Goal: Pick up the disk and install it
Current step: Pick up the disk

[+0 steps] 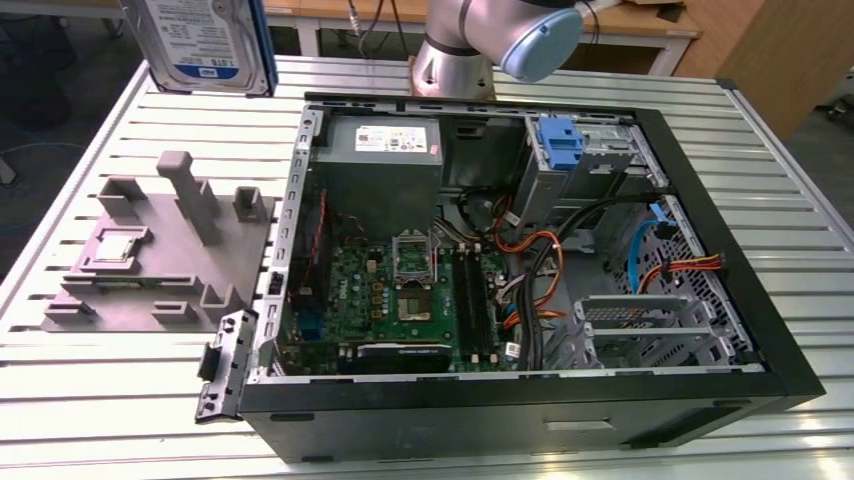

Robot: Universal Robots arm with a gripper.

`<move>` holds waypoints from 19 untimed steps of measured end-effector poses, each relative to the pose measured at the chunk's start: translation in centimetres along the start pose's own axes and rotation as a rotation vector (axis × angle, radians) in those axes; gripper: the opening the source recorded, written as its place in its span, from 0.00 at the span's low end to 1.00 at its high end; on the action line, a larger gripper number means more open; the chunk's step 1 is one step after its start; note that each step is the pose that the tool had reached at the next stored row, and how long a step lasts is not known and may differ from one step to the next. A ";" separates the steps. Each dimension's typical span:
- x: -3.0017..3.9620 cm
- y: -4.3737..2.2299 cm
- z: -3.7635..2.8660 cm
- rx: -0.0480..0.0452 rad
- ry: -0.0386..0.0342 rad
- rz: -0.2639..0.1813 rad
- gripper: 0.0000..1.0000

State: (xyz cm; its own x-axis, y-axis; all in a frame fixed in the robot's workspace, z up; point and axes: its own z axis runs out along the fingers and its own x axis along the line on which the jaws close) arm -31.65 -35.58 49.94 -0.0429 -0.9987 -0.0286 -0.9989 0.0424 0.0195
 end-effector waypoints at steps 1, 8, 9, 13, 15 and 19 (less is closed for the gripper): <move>0.00 -0.05 0.00 0.0000 0.0000 0.000 0.37; -0.02 -0.38 -0.01 -0.0001 0.0000 0.000 0.37; -0.02 -0.43 -0.01 -0.0001 0.0001 0.000 0.37; -0.03 -0.64 -0.01 -0.0001 0.0000 0.000 0.37; -0.03 -0.75 -0.02 -0.0001 0.0000 0.000 0.37; -0.04 -0.96 -0.02 -0.0001 0.0001 0.000 0.37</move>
State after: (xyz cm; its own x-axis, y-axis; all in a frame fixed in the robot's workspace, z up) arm -30.69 -35.58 49.94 -0.0430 -0.9987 -0.0286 -0.9989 0.0424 0.0196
